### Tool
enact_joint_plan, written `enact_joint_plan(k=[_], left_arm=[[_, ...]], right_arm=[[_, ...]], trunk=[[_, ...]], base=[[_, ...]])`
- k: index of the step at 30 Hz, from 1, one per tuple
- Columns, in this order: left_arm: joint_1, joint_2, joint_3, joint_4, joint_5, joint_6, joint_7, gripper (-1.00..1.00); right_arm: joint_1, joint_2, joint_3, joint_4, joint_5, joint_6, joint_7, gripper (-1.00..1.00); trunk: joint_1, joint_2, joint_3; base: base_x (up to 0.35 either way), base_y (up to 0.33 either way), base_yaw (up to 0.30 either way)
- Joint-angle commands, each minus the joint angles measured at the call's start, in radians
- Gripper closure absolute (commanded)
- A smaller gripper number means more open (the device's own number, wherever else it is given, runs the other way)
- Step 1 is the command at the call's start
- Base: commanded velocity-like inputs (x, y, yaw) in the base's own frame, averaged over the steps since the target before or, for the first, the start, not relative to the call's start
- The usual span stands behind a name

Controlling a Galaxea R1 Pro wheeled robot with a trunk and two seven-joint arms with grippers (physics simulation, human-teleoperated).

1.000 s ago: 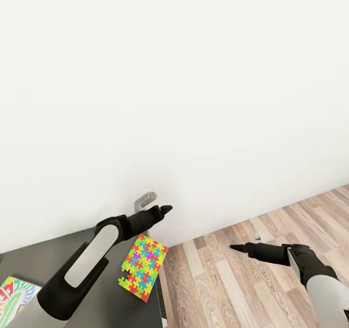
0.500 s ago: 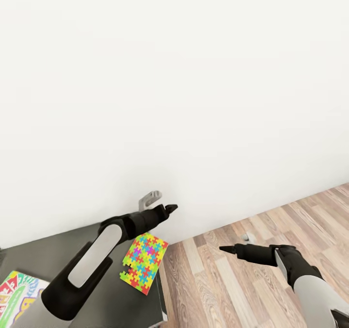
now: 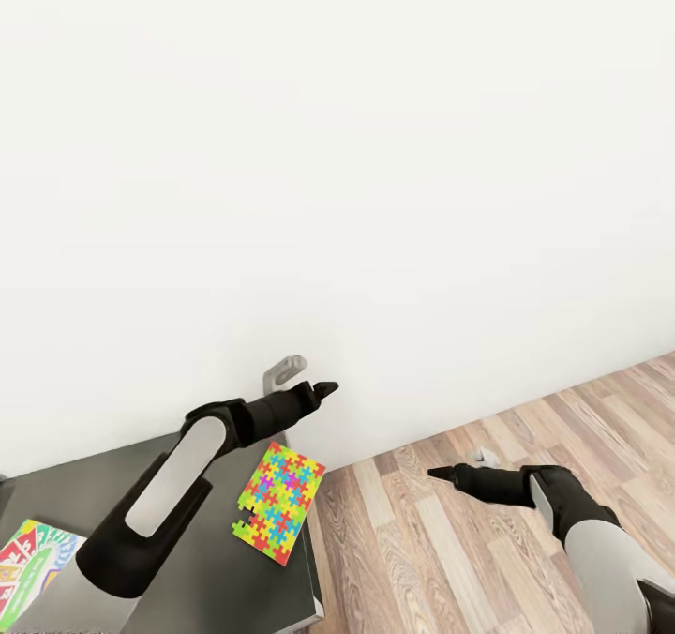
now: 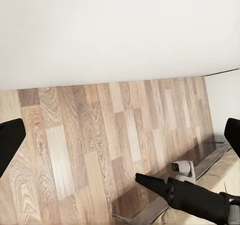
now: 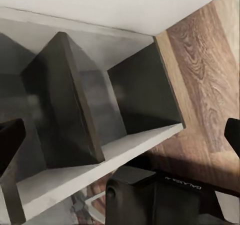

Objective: Put all the toys in the child's room - the three board games (two on the bed and one on the table), the two jigsaw puzzles on the table, and the tennis ball on the table - inside the toy box on the table in the child's room.

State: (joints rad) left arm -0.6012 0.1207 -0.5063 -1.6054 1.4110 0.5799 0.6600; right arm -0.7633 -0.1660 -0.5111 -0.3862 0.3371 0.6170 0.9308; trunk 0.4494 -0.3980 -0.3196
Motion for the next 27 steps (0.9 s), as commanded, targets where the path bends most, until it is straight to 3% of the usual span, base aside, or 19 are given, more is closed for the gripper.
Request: enact_joint_plan(k=[1,7,10,13,17,18,21,27], left_arm=[[-0.003,0.000,0.001,-0.001,0.010,0.006,0.009,-1.00],[-0.009,-0.006,0.008,-0.001,0.012,0.026,0.008,-1.00],[-0.013,-0.012,0.010,-0.002,0.015,0.033,0.008,-1.00],[-0.018,-0.017,0.013,-0.002,0.026,0.038,0.008,-1.00],[-0.024,-0.022,0.020,-0.002,0.068,0.043,0.009,-1.00],[-0.024,-0.022,0.020,-0.002,0.068,0.043,0.009,-1.00],[-0.026,-0.022,0.023,-0.002,0.096,0.045,0.009,-1.00],[-0.027,-0.024,0.025,-0.002,0.115,0.047,0.009,-1.00]], right_arm=[[-0.007,0.002,-0.029,0.002,-0.008,0.027,-0.030,-1.00],[-0.019,0.008,-0.092,0.008,-0.062,0.073,-0.130,-1.00],[-0.022,0.007,-0.108,0.010,-0.078,0.083,-0.128,-1.00],[-0.024,0.004,-0.118,0.010,-0.088,0.086,-0.087,-1.00],[-0.027,-0.001,-0.129,0.012,-0.095,0.088,0.064,-1.00],[-0.027,-0.001,-0.129,0.012,-0.095,0.088,0.064,-1.00],[-0.028,-0.005,-0.132,0.013,-0.094,0.093,0.154,-1.00],[-0.029,-0.018,-0.135,0.018,-0.093,0.108,0.216,-1.00]], trunk=[[0.001,-0.002,-0.002],[0.001,-0.002,-0.002],[0.001,-0.002,-0.002],[0.001,-0.002,-0.002],[0.001,-0.002,-0.002],[0.001,-0.002,-0.002],[0.001,-0.002,-0.002],[0.001,-0.002,-0.002]], base=[[-0.003,0.000,0.000],[-0.002,0.000,0.000],[-0.001,0.000,0.000],[0.000,0.000,0.000],[0.000,0.000,0.000],[0.000,0.000,0.000],[0.000,0.000,0.000],[0.000,0.000,0.000]])
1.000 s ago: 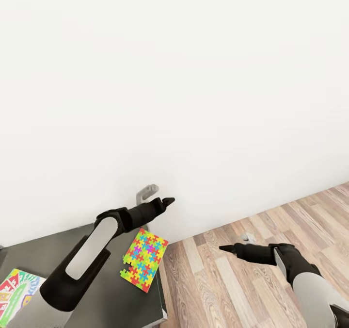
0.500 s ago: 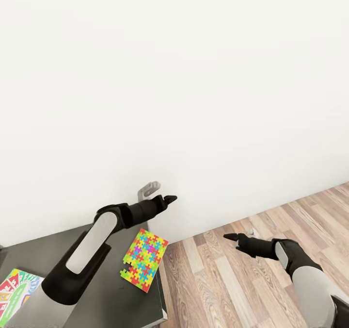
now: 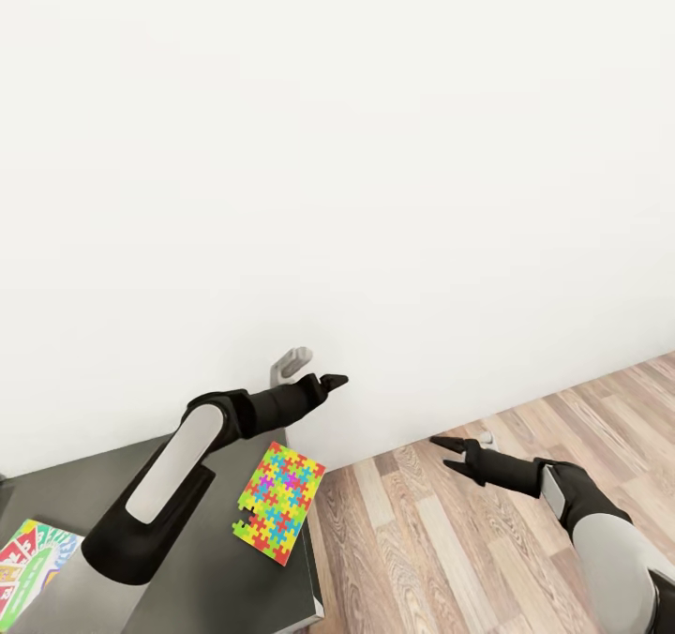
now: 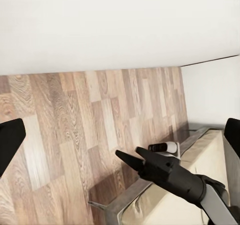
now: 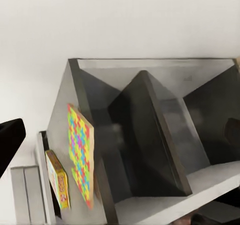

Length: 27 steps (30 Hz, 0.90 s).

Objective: Put all the toys in the child's room - the three board games (two on the bed and one on the table), the two jigsaw puzzles on the table, and the tennis ball on the table - inside the toy box on the table in the child's room.

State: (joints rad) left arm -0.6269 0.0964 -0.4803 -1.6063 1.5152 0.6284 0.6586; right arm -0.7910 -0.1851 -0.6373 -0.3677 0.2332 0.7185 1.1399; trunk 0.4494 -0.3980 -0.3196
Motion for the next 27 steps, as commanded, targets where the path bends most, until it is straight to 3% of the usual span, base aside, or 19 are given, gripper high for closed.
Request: enact_joint_plan(k=[1,4,27], left_arm=[[-0.001,0.000,-0.001,-0.001,0.013,-0.002,0.010,-1.00],[-0.002,0.000,0.000,-0.001,0.017,-0.001,0.010,-1.00],[-0.002,-0.001,0.002,-0.001,0.023,-0.001,0.007,-1.00]], right_arm=[[-0.001,-0.002,-0.008,0.001,0.011,0.014,0.017,-1.00],[-0.002,-0.006,-0.008,0.005,0.011,0.029,0.031,-1.00],[-0.001,-0.011,-0.005,0.010,0.011,0.048,0.083,-1.00]], trunk=[[0.001,-0.002,-0.002],[0.001,-0.002,-0.002],[0.089,-0.163,-0.074]], base=[[0.000,0.000,0.000],[0.000,0.000,0.000],[0.000,0.000,0.000]])
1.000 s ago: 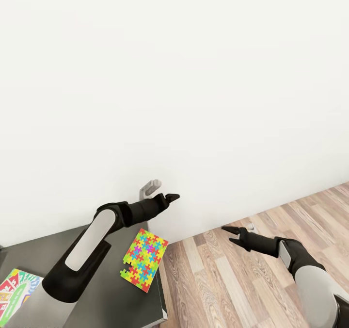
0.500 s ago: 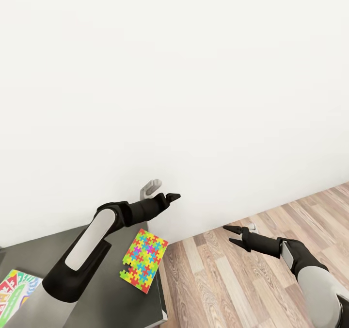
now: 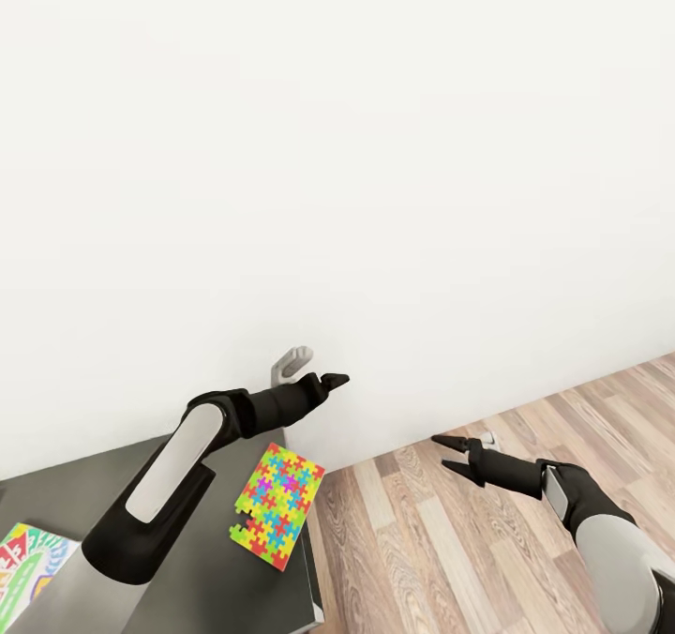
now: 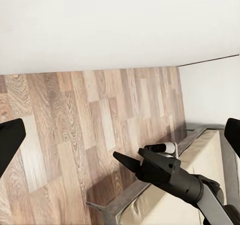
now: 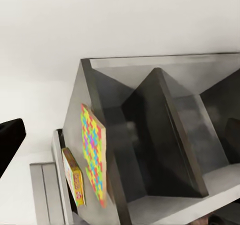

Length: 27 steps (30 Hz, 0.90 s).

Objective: Put all the toys in the child's room - the three board games (two on the bed and one on the table), the two jigsaw puzzles on the table, and the tennis ball on the table - inside the toy box on the table in the child's room.

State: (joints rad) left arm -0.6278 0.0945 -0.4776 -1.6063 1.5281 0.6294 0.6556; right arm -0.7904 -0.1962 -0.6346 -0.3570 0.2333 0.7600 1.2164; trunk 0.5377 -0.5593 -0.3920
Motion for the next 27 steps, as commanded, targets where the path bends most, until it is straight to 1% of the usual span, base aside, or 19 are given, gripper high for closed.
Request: enact_joint_plan(k=[1,5,8,10,14,17,19,27], left_arm=[[-0.001,0.001,-0.001,-0.001,0.010,-0.002,0.010,-1.00],[-0.001,0.001,-0.001,-0.001,0.010,-0.002,0.010,-1.00],[-0.001,0.001,-0.001,-0.001,0.010,-0.002,0.010,-1.00],[-0.001,0.001,-0.001,-0.001,0.010,-0.002,0.010,-1.00],[-0.001,0.001,-0.001,-0.001,0.011,-0.002,0.010,-1.00],[-0.001,0.002,-0.001,-0.001,0.011,-0.002,0.011,-1.00],[0.001,0.006,-0.001,-0.001,0.011,-0.002,0.012,-1.00],[0.014,0.015,-0.007,-0.001,0.001,-0.003,0.012,-1.00]], right_arm=[[-0.001,0.001,-0.008,0.000,0.011,0.007,0.007,-1.00],[-0.001,0.000,-0.006,0.000,0.011,0.006,0.044,-1.00],[-0.001,0.000,-0.002,0.000,0.011,0.006,0.056,-1.00],[-0.001,0.000,0.002,0.000,0.011,0.006,0.060,-1.00],[0.000,0.001,0.027,0.000,0.010,0.006,0.070,-1.00],[0.000,0.001,0.038,0.000,0.009,0.006,0.072,-1.00],[0.001,0.001,0.044,-0.001,0.009,0.005,0.074,-1.00],[0.003,0.001,0.054,-0.002,0.007,0.003,0.076,-1.00]], trunk=[[0.004,-0.009,-0.005],[0.020,-0.037,-0.017],[0.031,-0.058,-0.027],[0.031,-0.058,-0.027],[0.031,-0.058,-0.027],[0.031,-0.058,-0.027],[0.031,-0.058,-0.027],[0.031,-0.058,-0.027]], base=[[0.000,0.000,0.000],[0.000,0.000,0.000],[0.000,0.000,0.000],[0.000,0.000,0.000],[0.000,0.000,0.000],[0.000,0.000,0.000],[0.000,0.000,0.000],[-0.004,0.000,0.000]])
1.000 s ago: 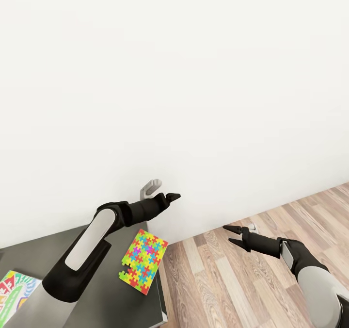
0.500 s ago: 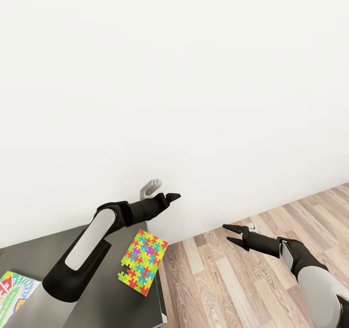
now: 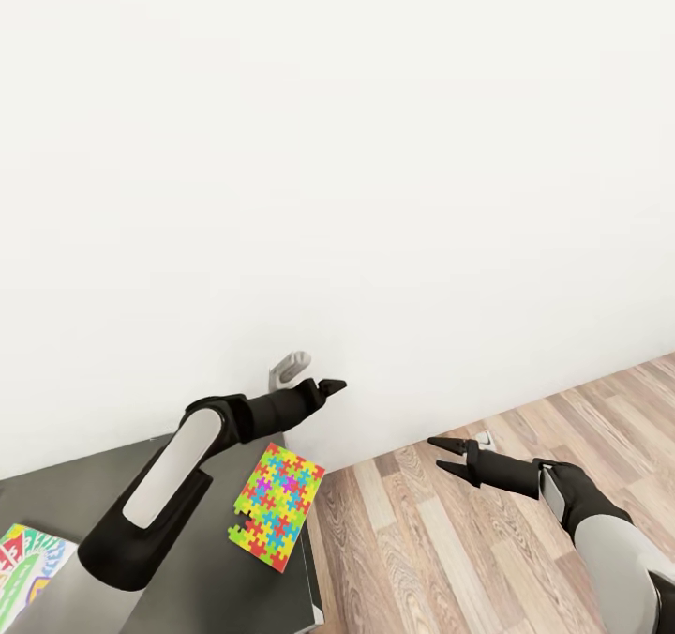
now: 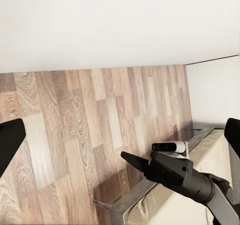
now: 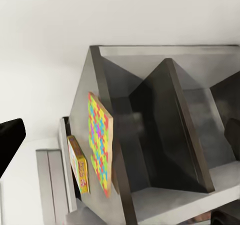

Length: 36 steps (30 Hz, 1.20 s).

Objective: Put all the toys in the child's room - the three board games (two on the bed and one on the table), the two jigsaw puzzles on the table, and the tennis ball on the table - inside the toy box on the table in the child's room.

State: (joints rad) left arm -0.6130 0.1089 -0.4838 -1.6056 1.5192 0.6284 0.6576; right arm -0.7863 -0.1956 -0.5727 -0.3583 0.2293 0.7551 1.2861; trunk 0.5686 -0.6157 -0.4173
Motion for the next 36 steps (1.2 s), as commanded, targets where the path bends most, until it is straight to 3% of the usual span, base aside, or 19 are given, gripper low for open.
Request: enact_joint_plan(k=[1,7,23,36], left_arm=[[-0.001,0.001,-0.001,-0.001,0.010,-0.002,0.010,-1.00],[0.003,-0.002,-0.006,-0.002,0.006,-0.001,0.010,-1.00],[0.005,0.001,-0.007,-0.002,0.004,-0.002,0.013,-1.00],[0.006,0.001,-0.004,-0.002,0.004,-0.002,0.015,-1.00]], right_arm=[[-0.001,0.001,-0.008,0.000,0.011,0.008,0.006,-1.00],[-0.001,0.001,-0.006,-0.001,0.010,0.007,0.006,-1.00],[0.003,0.009,-0.002,-0.001,0.014,0.001,0.007,-1.00],[0.005,0.046,0.019,-0.001,0.054,-0.014,-0.027,-1.00]], trunk=[[0.000,-0.001,-0.001],[0.000,-0.001,-0.001],[-0.061,0.111,0.049],[-0.111,0.202,0.089]], base=[[-0.022,0.000,0.000],[-0.028,0.000,0.000],[-0.006,0.000,0.000],[0.000,0.000,0.000]])
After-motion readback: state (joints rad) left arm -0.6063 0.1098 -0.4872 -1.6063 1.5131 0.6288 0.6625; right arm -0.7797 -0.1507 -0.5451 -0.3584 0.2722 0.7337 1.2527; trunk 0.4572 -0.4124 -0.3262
